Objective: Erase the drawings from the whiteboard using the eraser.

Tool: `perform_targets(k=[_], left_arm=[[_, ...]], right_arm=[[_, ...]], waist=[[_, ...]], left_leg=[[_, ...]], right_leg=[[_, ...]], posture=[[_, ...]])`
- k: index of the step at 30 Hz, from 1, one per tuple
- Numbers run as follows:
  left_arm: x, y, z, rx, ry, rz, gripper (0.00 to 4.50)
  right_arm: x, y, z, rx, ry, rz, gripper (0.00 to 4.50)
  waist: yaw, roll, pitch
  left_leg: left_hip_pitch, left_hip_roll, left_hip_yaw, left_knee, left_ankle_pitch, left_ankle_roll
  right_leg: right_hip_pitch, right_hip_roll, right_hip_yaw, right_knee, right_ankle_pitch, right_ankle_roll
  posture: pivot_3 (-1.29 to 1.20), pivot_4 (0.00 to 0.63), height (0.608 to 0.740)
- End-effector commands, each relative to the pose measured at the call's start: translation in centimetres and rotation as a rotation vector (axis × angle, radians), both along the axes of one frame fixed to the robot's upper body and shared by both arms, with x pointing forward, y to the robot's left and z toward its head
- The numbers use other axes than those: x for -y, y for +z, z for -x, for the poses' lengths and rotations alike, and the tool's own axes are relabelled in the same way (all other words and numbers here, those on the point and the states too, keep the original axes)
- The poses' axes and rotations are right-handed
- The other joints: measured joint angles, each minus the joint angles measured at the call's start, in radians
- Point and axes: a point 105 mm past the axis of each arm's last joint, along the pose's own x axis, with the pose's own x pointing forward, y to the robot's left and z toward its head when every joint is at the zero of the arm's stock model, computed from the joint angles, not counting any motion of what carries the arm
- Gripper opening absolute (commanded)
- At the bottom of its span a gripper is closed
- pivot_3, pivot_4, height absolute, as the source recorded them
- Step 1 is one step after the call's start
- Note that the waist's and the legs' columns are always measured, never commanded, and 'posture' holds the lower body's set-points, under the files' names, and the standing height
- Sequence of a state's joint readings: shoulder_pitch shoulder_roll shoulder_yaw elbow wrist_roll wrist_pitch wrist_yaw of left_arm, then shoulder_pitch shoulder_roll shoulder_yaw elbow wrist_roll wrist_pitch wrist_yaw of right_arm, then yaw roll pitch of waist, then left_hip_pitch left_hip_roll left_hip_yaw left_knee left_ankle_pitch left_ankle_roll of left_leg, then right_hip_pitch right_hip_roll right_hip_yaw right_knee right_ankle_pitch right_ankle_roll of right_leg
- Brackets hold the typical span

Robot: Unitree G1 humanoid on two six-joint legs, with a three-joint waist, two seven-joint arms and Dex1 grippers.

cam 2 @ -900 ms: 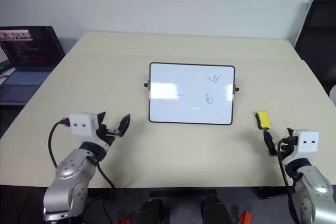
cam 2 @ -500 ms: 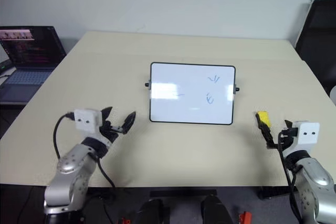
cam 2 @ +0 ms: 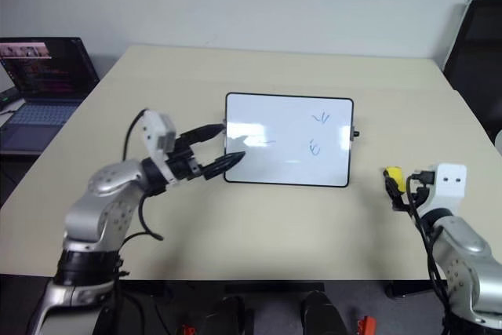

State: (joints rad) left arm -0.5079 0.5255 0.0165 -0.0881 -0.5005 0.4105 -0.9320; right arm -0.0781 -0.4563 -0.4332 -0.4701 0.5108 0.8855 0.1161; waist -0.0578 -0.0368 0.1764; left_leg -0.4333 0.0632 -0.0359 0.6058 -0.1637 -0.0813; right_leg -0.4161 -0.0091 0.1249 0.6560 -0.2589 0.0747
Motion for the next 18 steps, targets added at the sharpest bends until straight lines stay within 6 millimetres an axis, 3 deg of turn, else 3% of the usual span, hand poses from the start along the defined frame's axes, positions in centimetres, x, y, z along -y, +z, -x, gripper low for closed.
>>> perform_targets(k=[1,8,18], left_arm=[[2.2,0.8,1.4,-0.001,-0.200,-0.054,4.50],[5.0,0.9,2.4,-0.007,-0.441,-0.188,4.50],[5.5,1.1,2.6,0.032,-0.499,-0.242,4.50]], right_arm=[[0.5,1.4,-0.4,0.017,-0.023,-0.023,4.48],[0.1,-0.1,-3.4,-0.047,0.003,0.038,4.48],[0.7,-1.6,-5.1,-0.081,0.001,0.070,4.48]], waist=[[0.000,0.000,0.000],[-0.008,0.001,0.000],[-0.007,0.001,0.001]], left_leg=[[0.000,0.000,0.000,0.000,0.000,0.000],[0.000,0.001,0.000,-0.003,0.000,0.001],[0.000,0.001,0.000,-0.004,0.000,0.001]], right_leg=[[0.000,0.000,0.000,0.000,0.000,0.000],[-0.002,0.001,0.001,0.001,0.000,0.000],[-0.002,0.002,0.001,0.002,0.000,0.001]], posture=[[0.00,0.150,0.740],[0.00,0.150,0.740],[0.00,0.150,0.740]])
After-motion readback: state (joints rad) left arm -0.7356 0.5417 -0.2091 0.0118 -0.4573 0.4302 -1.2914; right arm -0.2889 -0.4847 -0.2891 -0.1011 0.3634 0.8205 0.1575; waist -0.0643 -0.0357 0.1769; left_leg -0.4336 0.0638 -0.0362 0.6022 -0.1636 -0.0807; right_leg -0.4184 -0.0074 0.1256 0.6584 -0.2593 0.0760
